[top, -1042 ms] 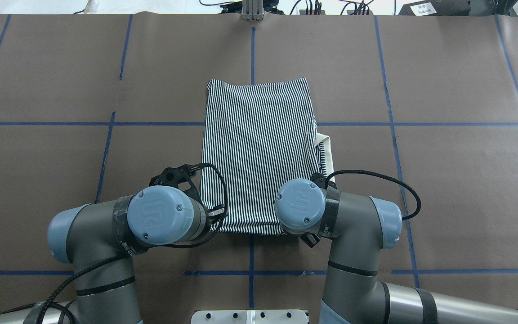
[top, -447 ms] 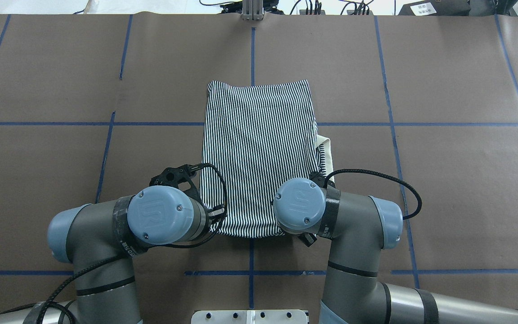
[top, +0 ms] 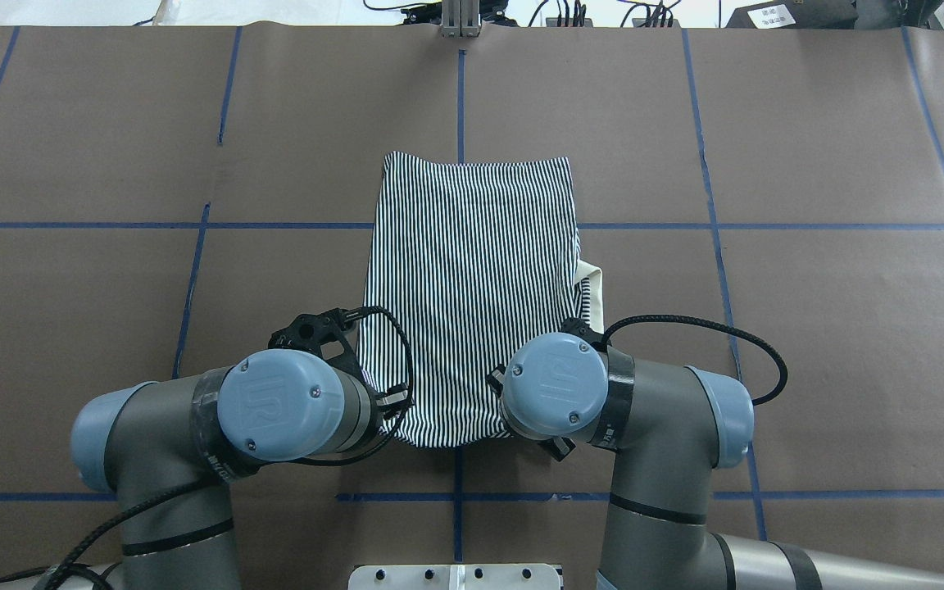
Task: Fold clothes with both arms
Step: 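Lift the near edge with both grippers and fold it away from the robot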
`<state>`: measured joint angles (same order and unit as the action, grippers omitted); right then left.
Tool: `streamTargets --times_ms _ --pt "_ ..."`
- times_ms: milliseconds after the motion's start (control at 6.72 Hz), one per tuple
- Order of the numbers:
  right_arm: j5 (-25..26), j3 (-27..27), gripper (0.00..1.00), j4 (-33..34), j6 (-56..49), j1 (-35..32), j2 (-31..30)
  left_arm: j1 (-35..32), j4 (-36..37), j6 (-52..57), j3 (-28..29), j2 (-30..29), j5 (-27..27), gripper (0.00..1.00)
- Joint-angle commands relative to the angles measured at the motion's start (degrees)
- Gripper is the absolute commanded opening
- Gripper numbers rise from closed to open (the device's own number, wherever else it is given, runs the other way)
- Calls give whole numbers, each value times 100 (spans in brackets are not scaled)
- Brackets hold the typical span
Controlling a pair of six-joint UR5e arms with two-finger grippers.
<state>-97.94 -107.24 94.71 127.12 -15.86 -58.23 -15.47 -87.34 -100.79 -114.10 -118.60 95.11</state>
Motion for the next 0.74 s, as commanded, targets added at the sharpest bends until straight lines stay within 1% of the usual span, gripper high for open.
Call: streamTargets --times_ms 0,149,298,447,596 --pt "-14 -585 0 21 6 249 -162 403 242 -37 -890 414 -1 0" --pt "-49 -753 0 22 6 241 -267 500 427 -37 -1078 434 -1 0" --pt "3 -746 0 13 -29 241 -303 518 402 -37 -1053 399 25 0" --pt "21 -711 0 -5 -203 102 -295 545 332 -29 -984 329 -1 0" --pt "73 -589 0 -13 -431 -4 -260 319 149 -37 -835 302 -36 0"
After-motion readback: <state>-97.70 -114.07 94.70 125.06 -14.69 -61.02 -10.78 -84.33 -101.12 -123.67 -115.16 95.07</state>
